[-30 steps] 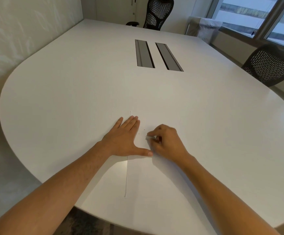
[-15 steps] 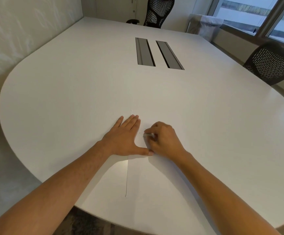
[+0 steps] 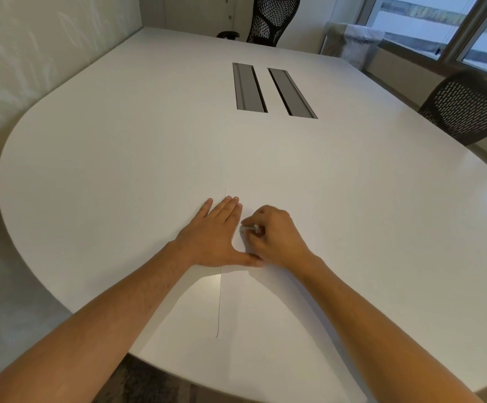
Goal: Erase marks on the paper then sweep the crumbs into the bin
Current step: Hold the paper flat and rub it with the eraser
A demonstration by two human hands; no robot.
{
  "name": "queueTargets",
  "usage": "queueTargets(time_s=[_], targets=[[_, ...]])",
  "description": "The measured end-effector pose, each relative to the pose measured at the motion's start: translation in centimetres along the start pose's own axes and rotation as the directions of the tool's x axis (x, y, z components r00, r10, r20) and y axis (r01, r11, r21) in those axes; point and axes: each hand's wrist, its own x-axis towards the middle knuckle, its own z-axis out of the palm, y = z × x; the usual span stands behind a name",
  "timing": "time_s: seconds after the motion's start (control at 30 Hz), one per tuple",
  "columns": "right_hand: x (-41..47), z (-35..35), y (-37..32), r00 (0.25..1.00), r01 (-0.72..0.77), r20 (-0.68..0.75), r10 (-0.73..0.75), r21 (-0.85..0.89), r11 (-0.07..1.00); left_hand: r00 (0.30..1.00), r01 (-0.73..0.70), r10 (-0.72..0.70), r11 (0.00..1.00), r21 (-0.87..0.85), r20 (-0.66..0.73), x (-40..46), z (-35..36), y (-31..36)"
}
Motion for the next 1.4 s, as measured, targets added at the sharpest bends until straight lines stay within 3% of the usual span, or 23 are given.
queueTargets(time_s=[0.13, 0.3, 0.57, 0.73, 0.87, 1.1, 1.4], targets=[[0.0, -0.3, 0.6, 1.000, 0.010, -0.003, -0.010, 0.008, 1.000, 1.000, 0.007, -0.007, 1.000, -0.011, 0.003, -0.1, -0.1, 0.0], [3.7, -0.8, 2.9, 0.971, -0.215, -0.096, 0.218, 0.043, 0.976, 0.999, 0.022, -0.021, 1.000, -0.022, 0.028, -0.1, -0.3, 0.2], [-2.6, -1.2, 1.0, 0.998, -0.066, 0.000, 0.066, 0.036, 0.997, 0.999, 0.023, -0.022, 0.999, -0.024, 0.030, -0.1, -0.3, 0.1], [-0.9, -2.1, 3.7, 0.967, -0.203, -0.151, 0.207, 0.039, 0.978, 0.999, 0.029, -0.027, 0.999, -0.034, 0.035, -0.2, -0.3, 0.2], [-0.3, -2.3, 3.9, 0.956, -0.254, -0.147, 0.255, 0.025, 0.967, 0.999, 0.029, -0.028, 0.999, -0.033, 0.029, -0.2, -0.4, 0.2], [-5.5, -2.0, 0.8, 0.996, -0.087, -0.002, 0.087, 0.059, 0.994, 0.999, 0.033, -0.032, 0.999, -0.037, 0.033, -0.2, -0.3, 0.3], [0.7, -2.1, 3.7, 0.946, -0.298, -0.119, 0.303, 0.059, 0.953, 0.999, 0.029, -0.028, 0.999, -0.020, 0.039, -0.4, -0.7, 0.4]])
